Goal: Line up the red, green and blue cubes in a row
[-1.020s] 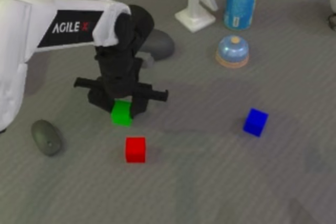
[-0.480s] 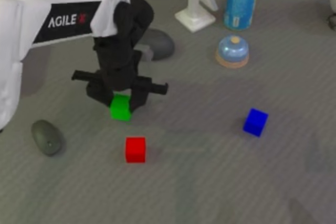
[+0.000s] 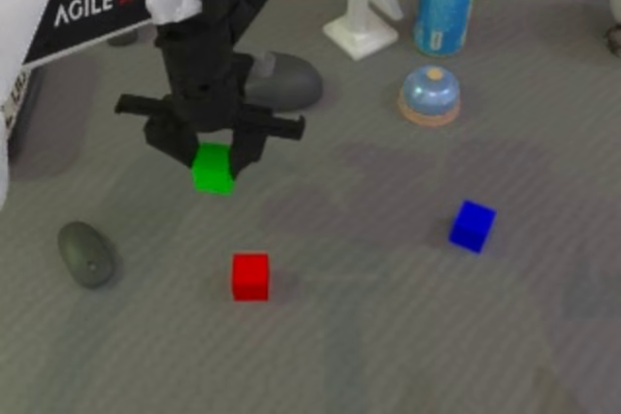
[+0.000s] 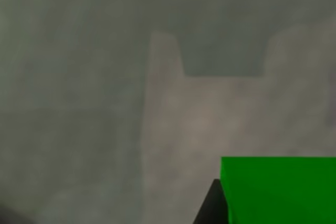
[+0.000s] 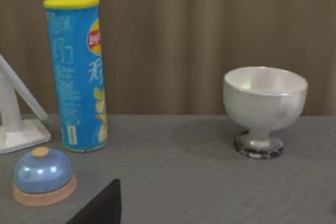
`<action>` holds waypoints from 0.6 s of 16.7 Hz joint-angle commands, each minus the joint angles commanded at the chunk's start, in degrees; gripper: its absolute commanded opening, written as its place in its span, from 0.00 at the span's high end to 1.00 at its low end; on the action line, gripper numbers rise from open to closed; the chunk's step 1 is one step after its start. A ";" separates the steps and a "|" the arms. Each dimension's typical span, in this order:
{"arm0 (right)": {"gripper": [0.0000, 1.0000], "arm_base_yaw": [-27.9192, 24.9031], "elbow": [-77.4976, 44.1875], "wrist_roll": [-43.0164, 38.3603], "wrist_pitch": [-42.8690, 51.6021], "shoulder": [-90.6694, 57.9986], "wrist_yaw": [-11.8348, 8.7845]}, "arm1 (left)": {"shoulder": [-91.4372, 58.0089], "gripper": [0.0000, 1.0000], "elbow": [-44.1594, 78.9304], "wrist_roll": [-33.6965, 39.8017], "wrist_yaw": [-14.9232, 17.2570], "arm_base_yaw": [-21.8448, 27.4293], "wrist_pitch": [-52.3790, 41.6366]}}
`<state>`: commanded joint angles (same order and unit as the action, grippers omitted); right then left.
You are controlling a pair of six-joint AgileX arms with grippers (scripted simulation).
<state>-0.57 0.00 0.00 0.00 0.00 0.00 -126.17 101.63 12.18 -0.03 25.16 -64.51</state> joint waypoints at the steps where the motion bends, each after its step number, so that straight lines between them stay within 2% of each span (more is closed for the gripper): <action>1: 0.00 0.00 0.00 0.00 0.00 0.00 0.00 | -0.21 1.00 -0.11 -0.09 -0.03 0.32 0.13; 5: 0.00 0.00 0.00 0.00 0.00 0.00 0.00 | -0.53 1.00 0.91 3.96 -0.10 3.13 -0.72; 10: 0.00 0.00 0.00 0.00 0.00 0.00 0.00 | -0.84 1.00 3.14 19.67 -0.29 11.72 -3.17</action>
<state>-0.57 0.00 0.00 0.00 0.00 0.00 -127.01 104.77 31.85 -0.32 36.88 -67.68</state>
